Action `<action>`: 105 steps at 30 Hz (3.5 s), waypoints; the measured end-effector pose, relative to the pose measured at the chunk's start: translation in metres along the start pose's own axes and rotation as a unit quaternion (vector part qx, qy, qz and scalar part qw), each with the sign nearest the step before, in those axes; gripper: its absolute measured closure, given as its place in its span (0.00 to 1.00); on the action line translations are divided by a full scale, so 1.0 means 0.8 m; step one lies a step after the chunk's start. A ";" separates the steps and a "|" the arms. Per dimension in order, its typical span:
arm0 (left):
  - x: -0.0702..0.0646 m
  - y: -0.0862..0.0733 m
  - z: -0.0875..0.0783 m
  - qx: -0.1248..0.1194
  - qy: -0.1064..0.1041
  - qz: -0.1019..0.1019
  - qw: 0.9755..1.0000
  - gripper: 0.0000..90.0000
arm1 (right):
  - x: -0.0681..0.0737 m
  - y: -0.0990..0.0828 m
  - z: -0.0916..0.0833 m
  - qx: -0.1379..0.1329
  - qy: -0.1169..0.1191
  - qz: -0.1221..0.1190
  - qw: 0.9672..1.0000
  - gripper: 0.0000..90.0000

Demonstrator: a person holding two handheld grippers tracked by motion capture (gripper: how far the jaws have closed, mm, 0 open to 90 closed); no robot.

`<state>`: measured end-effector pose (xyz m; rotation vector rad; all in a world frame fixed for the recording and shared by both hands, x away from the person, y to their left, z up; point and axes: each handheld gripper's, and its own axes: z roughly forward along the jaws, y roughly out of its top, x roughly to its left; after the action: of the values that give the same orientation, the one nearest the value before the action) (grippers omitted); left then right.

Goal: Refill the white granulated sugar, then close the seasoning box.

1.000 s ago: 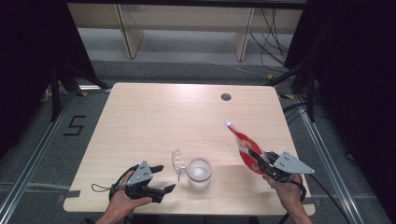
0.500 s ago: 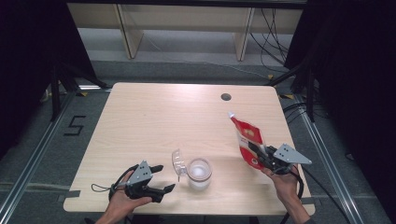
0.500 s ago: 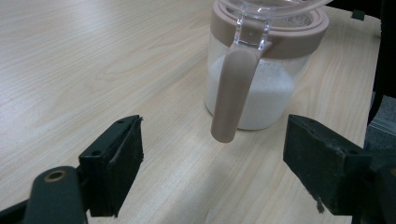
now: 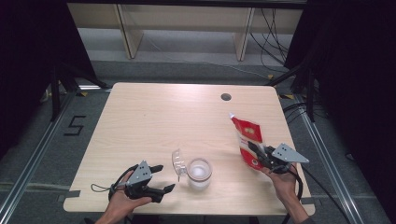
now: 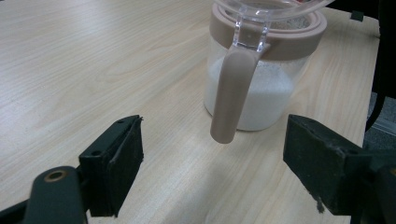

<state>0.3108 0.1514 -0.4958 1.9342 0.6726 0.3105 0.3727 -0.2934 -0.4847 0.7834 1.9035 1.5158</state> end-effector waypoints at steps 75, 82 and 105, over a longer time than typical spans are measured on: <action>-0.002 0.009 -0.004 -0.014 -0.010 -0.011 1.000 0.22 | 0.046 -0.001 -0.100 0.113 -0.075 0.104 0.985 0.25; -0.002 0.011 -0.004 -0.010 -0.013 -0.023 1.000 0.22 | 0.052 -0.007 -0.099 0.124 -0.064 0.100 0.985 0.21; -0.010 0.031 -0.014 -0.021 -0.017 -0.037 0.999 0.23 | 0.060 -0.012 -0.101 0.140 -0.050 0.108 0.983 0.18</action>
<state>0.3071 0.1471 -0.4683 1.8657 0.7087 0.2427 0.2799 -0.3110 -0.4830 1.2024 2.0345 1.3154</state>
